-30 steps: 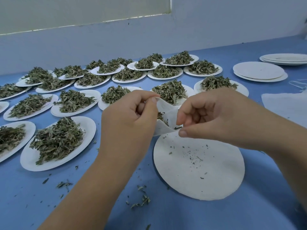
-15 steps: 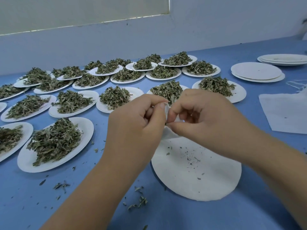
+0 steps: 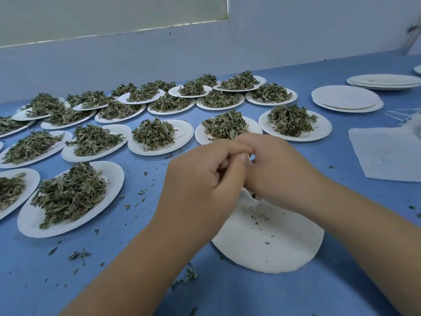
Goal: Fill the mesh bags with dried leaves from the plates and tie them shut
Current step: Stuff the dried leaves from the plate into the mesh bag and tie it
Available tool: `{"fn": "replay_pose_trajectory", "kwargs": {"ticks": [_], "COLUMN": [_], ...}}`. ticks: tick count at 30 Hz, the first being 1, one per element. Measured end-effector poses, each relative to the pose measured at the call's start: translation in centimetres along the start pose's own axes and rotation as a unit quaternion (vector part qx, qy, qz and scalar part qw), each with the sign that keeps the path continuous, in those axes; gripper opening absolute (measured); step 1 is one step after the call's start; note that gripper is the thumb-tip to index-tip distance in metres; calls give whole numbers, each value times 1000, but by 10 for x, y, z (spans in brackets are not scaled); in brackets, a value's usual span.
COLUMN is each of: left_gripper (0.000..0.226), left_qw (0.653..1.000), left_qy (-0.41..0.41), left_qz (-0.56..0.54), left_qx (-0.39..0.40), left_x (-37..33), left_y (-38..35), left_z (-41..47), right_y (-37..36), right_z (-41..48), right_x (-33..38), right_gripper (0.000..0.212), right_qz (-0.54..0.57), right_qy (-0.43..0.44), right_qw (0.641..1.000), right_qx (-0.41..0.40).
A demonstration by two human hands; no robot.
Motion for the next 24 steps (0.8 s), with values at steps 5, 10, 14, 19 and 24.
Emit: {"fn": "replay_pose_trajectory", "kwargs": {"ticks": [5,10,14,19,24], "left_gripper": [25,22,21,25,28], "left_qw": [1000,998,997,998,998], "left_qy": [15,53,59,46,32], "left_qz": [-2,-34,-33,-50,-49], "left_qx": [-11,-27,-23,-14,-5], "left_x": [2,4,2,-5,-9], "left_y": [1,6,3,-1,-3], "left_z": [1,2,1,-1,-4], "right_y": [10,12,5,5,4], "right_z": [-2,-7,-6,-6,-5], "right_x": [-5,-1,2,5,2], "right_gripper": [12,49,35,20,30], "right_qz": [97,112,86,78,83], "right_qy": [6,67,87,83,53], "right_qw": [994,985,991,993,995], "right_qx": [44,113,59,22,-8]}}
Point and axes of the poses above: each hand's wrist, its own z-axis towards the middle knuckle, its own y-axis out of the back of the hand, x = y × z, the point moved 2 cm from there along z, towards the middle knuckle, and after that the axes turned 6 degrees about y, right-handed, at the moved point
